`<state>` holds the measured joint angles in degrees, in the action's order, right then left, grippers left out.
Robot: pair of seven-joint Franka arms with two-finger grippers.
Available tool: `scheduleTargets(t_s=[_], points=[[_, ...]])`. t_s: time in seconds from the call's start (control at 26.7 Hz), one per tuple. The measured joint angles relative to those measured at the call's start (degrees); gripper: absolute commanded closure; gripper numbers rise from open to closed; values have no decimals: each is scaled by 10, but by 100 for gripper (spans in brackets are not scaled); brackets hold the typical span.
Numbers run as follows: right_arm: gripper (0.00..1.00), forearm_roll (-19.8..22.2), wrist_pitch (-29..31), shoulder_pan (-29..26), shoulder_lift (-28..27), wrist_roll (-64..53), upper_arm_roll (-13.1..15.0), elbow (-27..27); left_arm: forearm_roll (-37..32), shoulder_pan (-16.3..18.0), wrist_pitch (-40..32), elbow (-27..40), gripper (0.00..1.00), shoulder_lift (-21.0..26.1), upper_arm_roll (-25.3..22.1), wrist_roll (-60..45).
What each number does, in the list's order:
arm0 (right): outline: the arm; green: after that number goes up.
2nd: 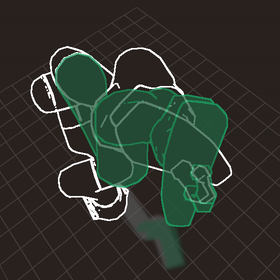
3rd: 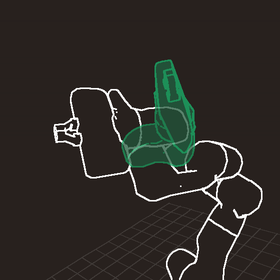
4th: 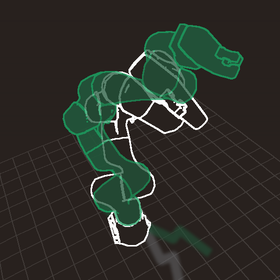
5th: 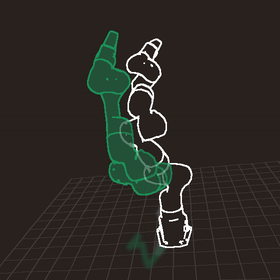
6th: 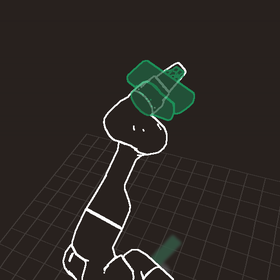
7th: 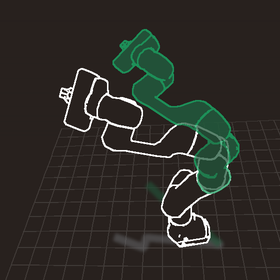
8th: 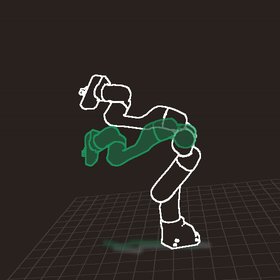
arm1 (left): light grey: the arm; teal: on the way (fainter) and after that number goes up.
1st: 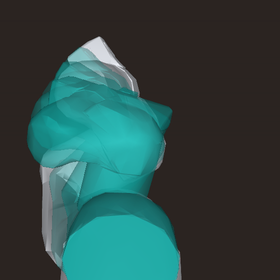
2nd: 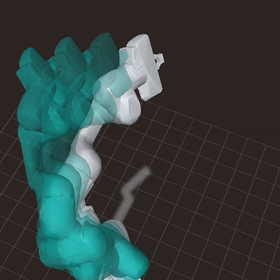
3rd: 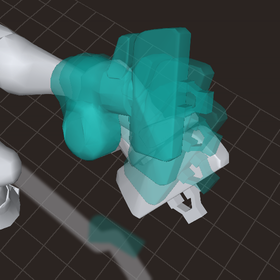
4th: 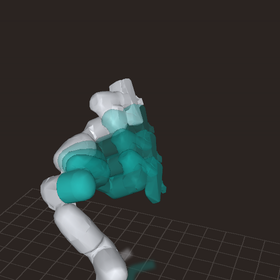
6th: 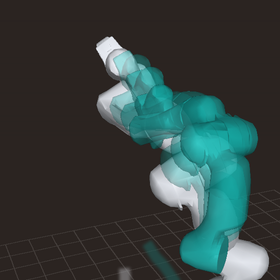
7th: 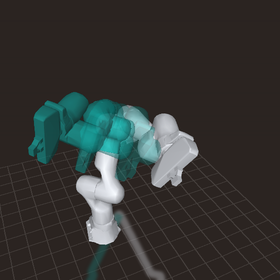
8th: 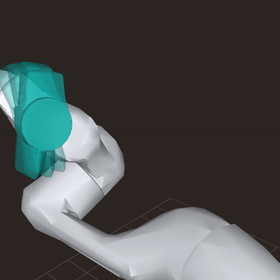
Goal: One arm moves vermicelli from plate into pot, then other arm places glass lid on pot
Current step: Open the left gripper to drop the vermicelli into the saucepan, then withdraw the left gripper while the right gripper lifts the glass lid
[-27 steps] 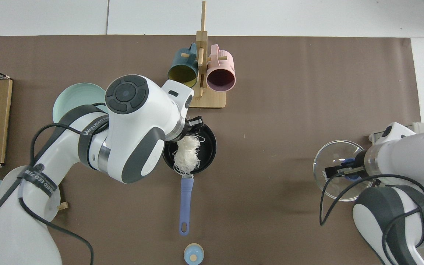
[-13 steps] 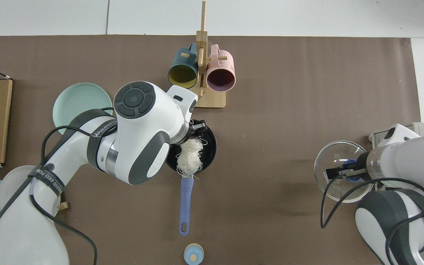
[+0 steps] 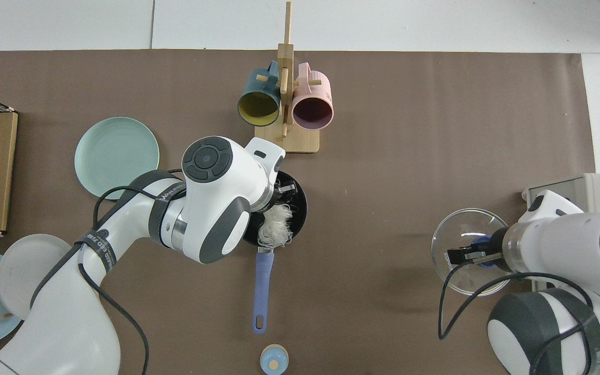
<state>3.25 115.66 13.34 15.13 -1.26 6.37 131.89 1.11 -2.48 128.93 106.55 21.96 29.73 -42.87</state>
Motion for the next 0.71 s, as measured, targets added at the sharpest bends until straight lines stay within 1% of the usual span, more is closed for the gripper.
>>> scheduleTargets(t_s=[0.15,0.3,0.41,0.56,0.64,0.71], points=[[100,0,-17,3,-15,0,0,-27,-1,2,0,-9,0,-1,-2,2],[100,0,-20,5,-28,5,-2,-44,-1,5,-5,-27,0,-4,-8,2],[100,-1,-20,6,-35,22,-13,-54,-1,6,-40,-57,0,-8,-21,9],[100,-18,-20,6,-44,54,-46,-73,-1,19,-145,-123,0,-19,-35,57],[100,-25,-20,6,-48,80,-70,-83,-2,25,-189,-148,0,-30,-47,88],[100,-27,-20,7,-54,122,-99,-94,-2,26,-218,-163,0,-46,-69,122]])
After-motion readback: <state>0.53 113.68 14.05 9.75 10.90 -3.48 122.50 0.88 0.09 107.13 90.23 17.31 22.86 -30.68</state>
